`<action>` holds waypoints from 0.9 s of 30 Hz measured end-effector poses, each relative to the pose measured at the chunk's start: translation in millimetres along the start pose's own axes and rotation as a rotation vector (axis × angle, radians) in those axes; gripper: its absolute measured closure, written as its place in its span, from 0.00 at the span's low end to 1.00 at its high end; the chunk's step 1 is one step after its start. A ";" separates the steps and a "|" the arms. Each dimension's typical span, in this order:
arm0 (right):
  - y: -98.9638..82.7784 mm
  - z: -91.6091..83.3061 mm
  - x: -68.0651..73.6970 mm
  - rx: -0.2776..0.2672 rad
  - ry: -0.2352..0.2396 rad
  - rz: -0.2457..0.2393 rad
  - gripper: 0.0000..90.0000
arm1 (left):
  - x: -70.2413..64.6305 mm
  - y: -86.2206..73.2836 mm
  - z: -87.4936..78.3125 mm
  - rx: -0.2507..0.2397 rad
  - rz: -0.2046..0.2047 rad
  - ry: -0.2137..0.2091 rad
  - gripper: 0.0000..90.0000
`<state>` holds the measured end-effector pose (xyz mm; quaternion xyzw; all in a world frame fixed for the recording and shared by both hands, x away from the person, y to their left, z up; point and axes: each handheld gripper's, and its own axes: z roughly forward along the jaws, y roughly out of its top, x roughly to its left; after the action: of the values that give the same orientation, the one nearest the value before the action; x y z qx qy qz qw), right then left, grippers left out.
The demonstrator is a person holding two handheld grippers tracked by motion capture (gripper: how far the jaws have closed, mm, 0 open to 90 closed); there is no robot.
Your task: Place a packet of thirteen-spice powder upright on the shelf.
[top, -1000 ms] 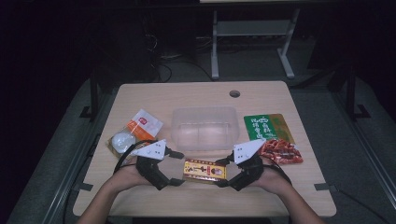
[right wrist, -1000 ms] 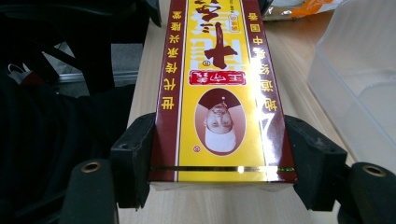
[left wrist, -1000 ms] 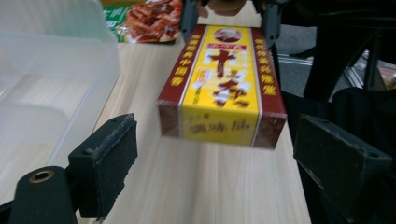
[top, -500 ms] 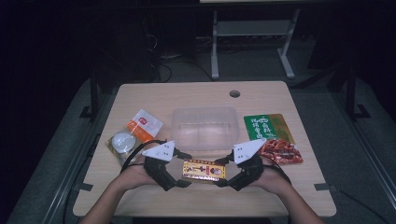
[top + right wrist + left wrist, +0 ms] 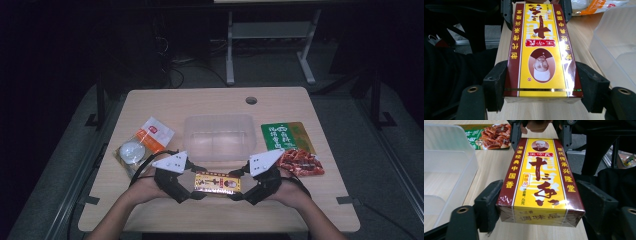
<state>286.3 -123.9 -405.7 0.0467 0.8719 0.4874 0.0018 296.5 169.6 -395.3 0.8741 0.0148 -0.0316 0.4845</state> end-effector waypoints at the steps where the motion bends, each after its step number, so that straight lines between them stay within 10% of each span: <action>1: 0.0 0.1 0.1 0.000 0.002 -0.001 0.35 | 0.0 0.0 -0.1 0.000 -0.001 0.000 0.29; 21: -0.2 -1.0 1.1 -0.030 0.016 0.000 0.34 | -0.3 5.4 -5.3 0.009 0.003 -0.014 0.35; 27: -2.2 0.9 0.7 0.001 -0.030 0.023 0.20 | 1.5 5.4 -7.5 0.013 -0.011 -0.003 0.35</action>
<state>285.4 -124.2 -408.0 0.0640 0.8714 0.4862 0.0092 298.6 173.2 -386.9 0.8771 0.0184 -0.0356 0.4786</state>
